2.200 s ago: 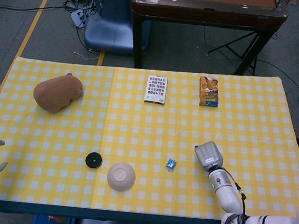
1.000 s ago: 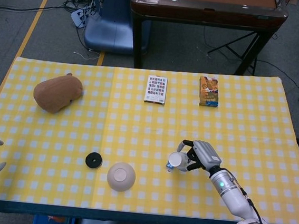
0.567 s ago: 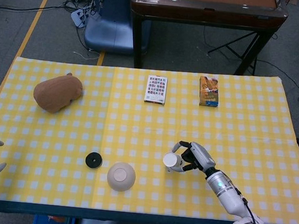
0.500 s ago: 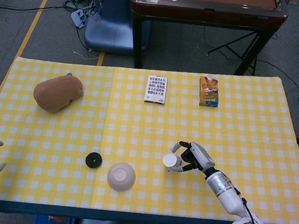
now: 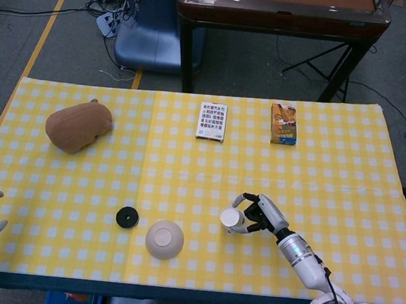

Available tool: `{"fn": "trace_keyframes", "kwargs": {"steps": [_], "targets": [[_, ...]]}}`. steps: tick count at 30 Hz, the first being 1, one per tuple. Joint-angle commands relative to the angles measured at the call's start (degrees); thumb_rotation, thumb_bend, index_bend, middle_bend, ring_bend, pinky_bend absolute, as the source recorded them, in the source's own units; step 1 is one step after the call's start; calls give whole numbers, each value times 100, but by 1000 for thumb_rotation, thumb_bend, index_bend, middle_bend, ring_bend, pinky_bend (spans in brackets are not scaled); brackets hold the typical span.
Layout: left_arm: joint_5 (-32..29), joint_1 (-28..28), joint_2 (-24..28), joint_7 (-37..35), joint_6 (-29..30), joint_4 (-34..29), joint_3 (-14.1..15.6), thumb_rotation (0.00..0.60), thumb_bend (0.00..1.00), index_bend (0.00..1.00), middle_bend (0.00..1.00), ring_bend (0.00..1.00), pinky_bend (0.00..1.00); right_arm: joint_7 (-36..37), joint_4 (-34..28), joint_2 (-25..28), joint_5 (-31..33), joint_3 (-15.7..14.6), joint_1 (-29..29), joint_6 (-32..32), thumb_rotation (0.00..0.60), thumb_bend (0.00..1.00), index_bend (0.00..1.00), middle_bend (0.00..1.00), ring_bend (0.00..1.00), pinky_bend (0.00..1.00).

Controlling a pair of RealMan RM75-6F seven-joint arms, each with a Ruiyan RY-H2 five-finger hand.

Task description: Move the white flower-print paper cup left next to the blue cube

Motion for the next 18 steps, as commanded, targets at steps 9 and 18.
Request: {"fn": "trace_keyframes", "kwargs": {"steps": [9, 18], "targets": [[-35, 10, 32, -94, 9, 17, -22, 600, 209, 454, 194, 143, 463, 501, 467, -347, -177, -54, 139, -56, 600, 63, 541, 1000, 1000, 1000], [-31, 28, 61, -162, 42, 19, -33, 600, 209, 454, 195, 143, 463, 579, 555, -401, -170, -89, 200, -112, 600, 62, 541, 1000, 1000, 1000]]}}
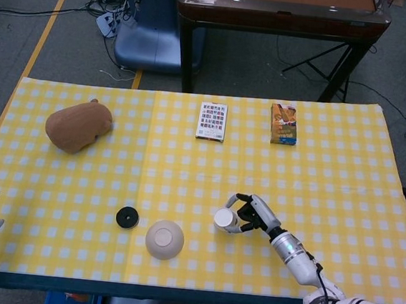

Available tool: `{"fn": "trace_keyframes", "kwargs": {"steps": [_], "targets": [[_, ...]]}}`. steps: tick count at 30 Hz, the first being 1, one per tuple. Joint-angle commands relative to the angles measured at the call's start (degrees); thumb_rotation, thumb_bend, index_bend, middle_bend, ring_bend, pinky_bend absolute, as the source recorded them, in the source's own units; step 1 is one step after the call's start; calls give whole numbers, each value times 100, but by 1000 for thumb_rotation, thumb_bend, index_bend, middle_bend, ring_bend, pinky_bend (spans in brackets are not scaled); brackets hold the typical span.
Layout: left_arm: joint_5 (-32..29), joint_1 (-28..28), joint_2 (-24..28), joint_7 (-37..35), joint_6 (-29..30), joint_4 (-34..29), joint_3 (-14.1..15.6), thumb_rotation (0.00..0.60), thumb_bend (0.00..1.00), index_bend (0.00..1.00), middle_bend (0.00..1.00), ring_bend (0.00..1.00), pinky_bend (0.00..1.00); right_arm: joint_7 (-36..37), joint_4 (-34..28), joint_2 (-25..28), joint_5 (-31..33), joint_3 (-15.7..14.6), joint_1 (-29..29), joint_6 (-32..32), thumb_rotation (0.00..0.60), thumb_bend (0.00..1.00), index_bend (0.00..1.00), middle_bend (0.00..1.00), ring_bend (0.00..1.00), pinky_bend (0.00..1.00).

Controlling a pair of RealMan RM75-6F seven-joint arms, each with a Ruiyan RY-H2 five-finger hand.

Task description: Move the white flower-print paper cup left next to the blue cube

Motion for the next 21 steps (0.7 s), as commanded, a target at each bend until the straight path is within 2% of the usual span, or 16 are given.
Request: {"fn": "trace_keyframes", "kwargs": {"steps": [1, 16, 19, 21], "targets": [[10, 3, 5, -9, 6, -3, 1, 600, 209, 454, 195, 143, 463, 6, 5, -5, 14, -8, 5, -6, 600, 62, 541, 1000, 1000, 1000], [30, 6, 1, 35, 15, -18, 6, 600, 209, 454, 196, 145, 463, 91, 257, -140, -40, -229, -122, 81, 600, 53, 536, 1000, 1000, 1000], [25, 1, -3, 43, 4, -16, 6, 600, 209, 455, 196, 146, 463, 79, 304, -140, -75, -246, -128, 116, 600, 48, 485, 1000, 1000, 1000], [25, -3, -6, 52, -3, -14, 6, 600, 209, 455, 196, 145, 463, 56, 271, -82, -84, -223, -118, 142, 600, 30, 377, 1000, 1000, 1000]]}}
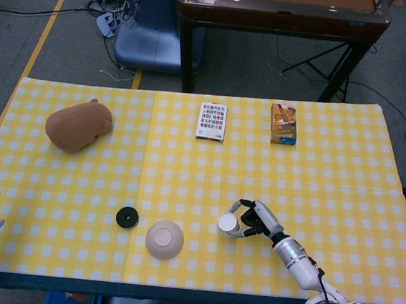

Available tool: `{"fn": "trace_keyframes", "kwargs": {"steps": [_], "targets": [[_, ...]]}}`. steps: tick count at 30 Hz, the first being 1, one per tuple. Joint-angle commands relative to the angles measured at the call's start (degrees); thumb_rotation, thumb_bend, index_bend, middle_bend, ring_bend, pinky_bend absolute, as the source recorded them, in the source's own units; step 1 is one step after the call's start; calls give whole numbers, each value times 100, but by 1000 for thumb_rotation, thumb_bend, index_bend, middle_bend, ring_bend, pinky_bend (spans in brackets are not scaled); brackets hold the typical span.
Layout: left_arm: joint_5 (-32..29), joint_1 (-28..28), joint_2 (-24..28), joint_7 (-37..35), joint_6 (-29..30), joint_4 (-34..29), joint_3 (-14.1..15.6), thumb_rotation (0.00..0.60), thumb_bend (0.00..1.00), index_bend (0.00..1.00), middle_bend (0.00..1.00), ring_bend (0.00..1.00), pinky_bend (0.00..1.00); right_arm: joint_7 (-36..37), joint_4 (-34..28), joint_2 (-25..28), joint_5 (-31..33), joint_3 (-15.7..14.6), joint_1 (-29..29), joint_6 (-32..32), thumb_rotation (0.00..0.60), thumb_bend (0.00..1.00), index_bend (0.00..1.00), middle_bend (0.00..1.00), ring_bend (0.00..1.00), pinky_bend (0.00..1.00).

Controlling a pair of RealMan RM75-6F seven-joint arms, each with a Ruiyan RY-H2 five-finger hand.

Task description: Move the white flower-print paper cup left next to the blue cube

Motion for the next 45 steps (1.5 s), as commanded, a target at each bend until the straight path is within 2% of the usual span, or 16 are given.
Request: {"fn": "trace_keyframes", "kwargs": {"steps": [1, 6, 13, 15, 17, 23, 26, 29, 33, 36, 45], "targets": [[2, -4, -4, 6, -5, 2, 0, 600, 210, 455, 196, 145, 463, -38, -81, 111, 0, 42, 21, 19, 600, 16, 323, 1000, 1000, 1000], [0, -10, -12, 34, -16, 0, 1, 600, 210, 455, 197, 146, 463, -248, -391, 391, 31, 41, 5, 33, 600, 0, 147, 1000, 1000, 1000], [13, -22, -31, 107, -37, -12, 15, 600, 209, 455, 197, 146, 463, -1169, -1025, 893, 81, -100, -182, 252, 600, 0, 82, 1000, 997, 1000], [7, -22, -34, 124, -39, -13, 15, 600, 209, 455, 196, 146, 463, -1752, -1335, 1163, 92, -155, -254, 373, 600, 0, 81, 994, 979, 1000], [-6, -26, -40, 137, -48, -10, 12, 600, 210, 455, 197, 146, 463, -2632, -1691, 1455, 151, -218, -362, 563, 600, 0, 100, 978, 953, 1000], [-2, -45, -65, 208, -78, -14, 19, 600, 210, 456, 196, 146, 463, -5874, -2781, 2120, 632, -379, -809, 1445, 600, 0, 305, 829, 841, 996], [80, -44, -87, 225, -39, -22, 39, 600, 210, 456, 201, 146, 463, -7022, -3210, 2323, 824, -479, -1049, 1914, 600, 0, 335, 742, 744, 916], [203, -44, -136, 220, 33, -1, 57, 600, 209, 456, 212, 154, 463, -7653, -3429, 2466, 823, -566, -1299, 2372, 600, 0, 338, 680, 636, 808], [346, -53, -203, 281, 80, 32, 98, 600, 209, 456, 218, 160, 463, -7747, -3434, 2621, 652, -669, -1658, 2888, 600, 0, 338, 631, 551, 707], [453, -69, -269, 326, 101, 39, 128, 600, 210, 456, 219, 160, 463, -7592, -3298, 2720, 507, -715, -1917, 3223, 600, 0, 338, 609, 526, 671], [907, -130, -659, 348, 305, 272, 197, 600, 210, 478, 246, 178, 497, -6672, -2670, 2735, 66, -649, -2418, 3847, 600, 0, 347, 601, 520, 658]]}}
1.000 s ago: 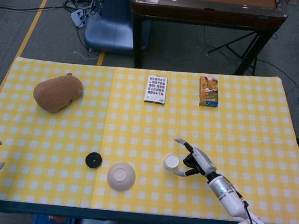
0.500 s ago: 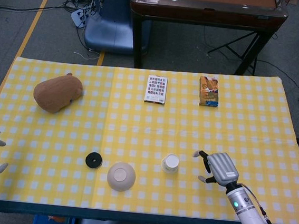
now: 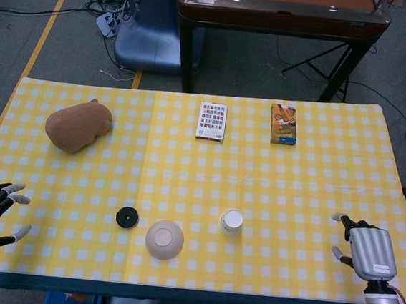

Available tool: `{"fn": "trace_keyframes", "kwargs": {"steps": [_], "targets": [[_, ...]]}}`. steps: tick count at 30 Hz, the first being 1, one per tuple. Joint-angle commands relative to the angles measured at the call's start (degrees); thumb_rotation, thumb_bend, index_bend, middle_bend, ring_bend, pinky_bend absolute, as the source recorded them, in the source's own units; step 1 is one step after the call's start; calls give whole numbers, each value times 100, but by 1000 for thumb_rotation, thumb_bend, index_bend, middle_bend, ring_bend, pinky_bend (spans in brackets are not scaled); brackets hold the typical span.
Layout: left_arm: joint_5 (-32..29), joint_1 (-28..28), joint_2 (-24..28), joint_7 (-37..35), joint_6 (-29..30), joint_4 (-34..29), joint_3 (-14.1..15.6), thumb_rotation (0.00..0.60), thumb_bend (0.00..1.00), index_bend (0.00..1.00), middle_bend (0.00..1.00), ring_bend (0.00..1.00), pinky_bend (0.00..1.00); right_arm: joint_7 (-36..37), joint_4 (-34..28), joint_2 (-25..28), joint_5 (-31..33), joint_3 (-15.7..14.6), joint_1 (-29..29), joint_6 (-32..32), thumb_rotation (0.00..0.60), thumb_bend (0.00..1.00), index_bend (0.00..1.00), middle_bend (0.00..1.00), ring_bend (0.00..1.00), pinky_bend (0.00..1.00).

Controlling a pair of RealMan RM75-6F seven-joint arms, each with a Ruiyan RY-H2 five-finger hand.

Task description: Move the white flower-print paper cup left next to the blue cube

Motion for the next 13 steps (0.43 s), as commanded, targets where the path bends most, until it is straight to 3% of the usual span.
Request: {"fn": "trace_keyframes", "kwargs": {"steps": [1, 7, 13], "targets": [[56, -12, -77, 14, 48, 68, 23, 600, 210, 478, 246, 178, 498, 385, 280, 36, -213, 30, -207, 215, 600, 0, 347, 601, 519, 658], [-15, -37, -138, 58, 10, 71, 4, 600, 209, 478, 247, 179, 498, 748, 425, 146, -269, 171, -378, 388, 600, 0, 357, 601, 520, 659], [-107, -80, -184, 68, -95, 110, -4, 600, 210, 480, 247, 179, 498, 934, 493, 189, -213, 274, -361, 168, 600, 0, 358, 601, 520, 659]]}}
